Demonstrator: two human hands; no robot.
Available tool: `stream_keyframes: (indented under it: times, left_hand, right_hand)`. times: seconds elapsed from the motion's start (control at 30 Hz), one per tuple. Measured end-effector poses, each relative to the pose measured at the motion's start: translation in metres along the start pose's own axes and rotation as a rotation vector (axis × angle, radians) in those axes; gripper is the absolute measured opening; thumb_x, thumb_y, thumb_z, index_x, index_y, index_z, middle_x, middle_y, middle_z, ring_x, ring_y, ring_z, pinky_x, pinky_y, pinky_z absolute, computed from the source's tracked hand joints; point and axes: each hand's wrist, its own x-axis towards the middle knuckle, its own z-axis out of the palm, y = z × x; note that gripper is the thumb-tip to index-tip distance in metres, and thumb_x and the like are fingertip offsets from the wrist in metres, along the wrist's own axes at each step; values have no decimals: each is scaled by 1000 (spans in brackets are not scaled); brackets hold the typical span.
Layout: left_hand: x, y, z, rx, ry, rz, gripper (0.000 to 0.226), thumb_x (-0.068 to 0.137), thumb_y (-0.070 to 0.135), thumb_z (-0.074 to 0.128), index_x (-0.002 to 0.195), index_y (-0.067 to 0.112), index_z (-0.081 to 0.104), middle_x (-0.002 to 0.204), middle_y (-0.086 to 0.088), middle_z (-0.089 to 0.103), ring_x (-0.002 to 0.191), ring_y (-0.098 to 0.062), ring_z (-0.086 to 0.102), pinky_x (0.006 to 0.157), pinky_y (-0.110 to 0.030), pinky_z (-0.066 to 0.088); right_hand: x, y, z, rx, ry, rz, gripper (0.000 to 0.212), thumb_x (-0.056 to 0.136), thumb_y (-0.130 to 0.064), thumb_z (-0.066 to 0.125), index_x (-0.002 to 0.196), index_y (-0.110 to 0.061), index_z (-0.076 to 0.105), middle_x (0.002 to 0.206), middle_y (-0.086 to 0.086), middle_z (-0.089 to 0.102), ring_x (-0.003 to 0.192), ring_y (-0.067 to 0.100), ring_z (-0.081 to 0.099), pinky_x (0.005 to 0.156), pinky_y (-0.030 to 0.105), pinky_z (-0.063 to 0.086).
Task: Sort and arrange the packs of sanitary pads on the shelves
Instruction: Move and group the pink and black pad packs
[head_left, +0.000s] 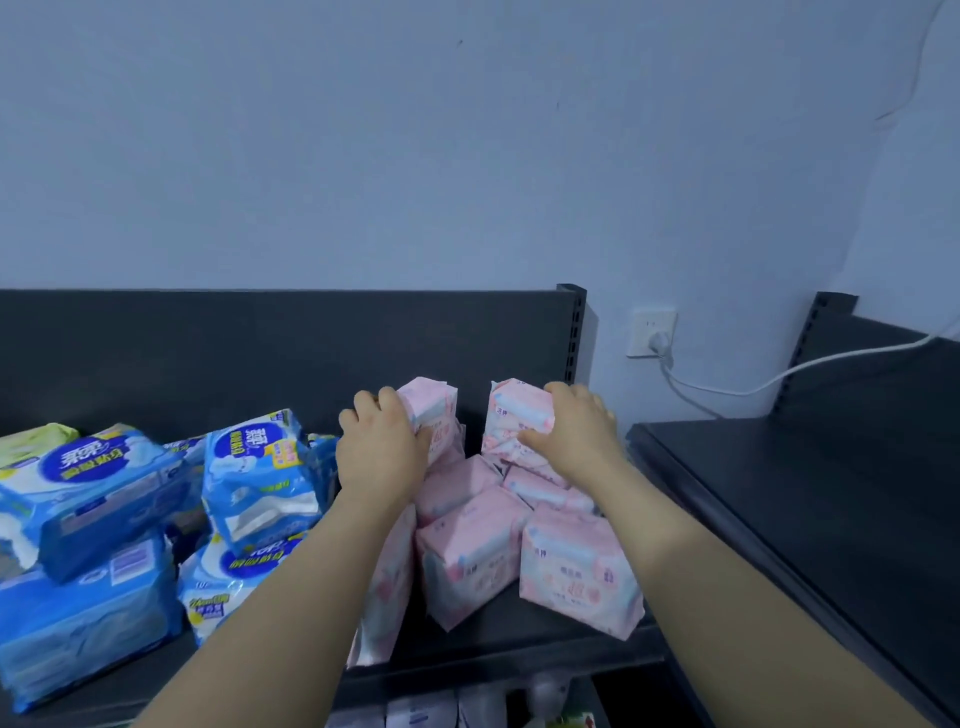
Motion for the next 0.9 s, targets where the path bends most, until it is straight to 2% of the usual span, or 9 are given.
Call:
stream_keyframes:
  times: [0.3, 0.43, 0.67, 0.8, 0.9]
  left_hand:
    - [27, 1, 32, -3, -61, -58, 47, 92, 45, 54, 119, 8, 42, 121, -13, 41, 108, -33, 46, 71, -34, 35]
    - [24, -4, 31, 13, -31, -46, 50, 89, 47, 56, 123, 11, 44, 126, -12, 42, 110, -34, 46, 81, -40, 43]
    - [4, -1, 11, 109, 68, 84, 50, 86, 45, 60, 122, 12, 54, 129, -11, 50, 111, -35, 49, 93, -42, 40]
    - [-18, 1, -8, 71, 75, 195, 41, 85, 42, 61, 112, 11, 64, 113, -10, 61, 102, -35, 55, 88, -42, 41]
    - [-39, -1, -22, 36, 68, 287, 39, 82, 44, 54, 98, 12, 70, 95, -8, 68, 86, -35, 62, 77, -41, 47]
  right_hand:
    - [27, 6, 31, -10, 1, -85, 60, 86, -48, 61, 137, -23, 43, 135, 0, 43, 126, 23, 38, 103, 36, 30]
    - [22, 8, 32, -58, 36, -113, 62, 83, -53, 60, 136, -26, 44, 137, -2, 43, 129, 22, 36, 104, 38, 28]
    - [0, 5, 10, -48, 99, -163, 59, 87, -50, 58, 137, -22, 44, 142, -2, 41, 137, 21, 29, 112, 35, 18]
    - [-28, 1, -9, -26, 132, -190, 55, 89, -44, 57, 138, -22, 44, 141, -3, 44, 136, 20, 31, 113, 35, 18]
    - [-62, -1, -23, 1, 138, -192, 52, 91, -42, 57, 138, -22, 45, 139, -4, 48, 134, 18, 35, 112, 34, 19]
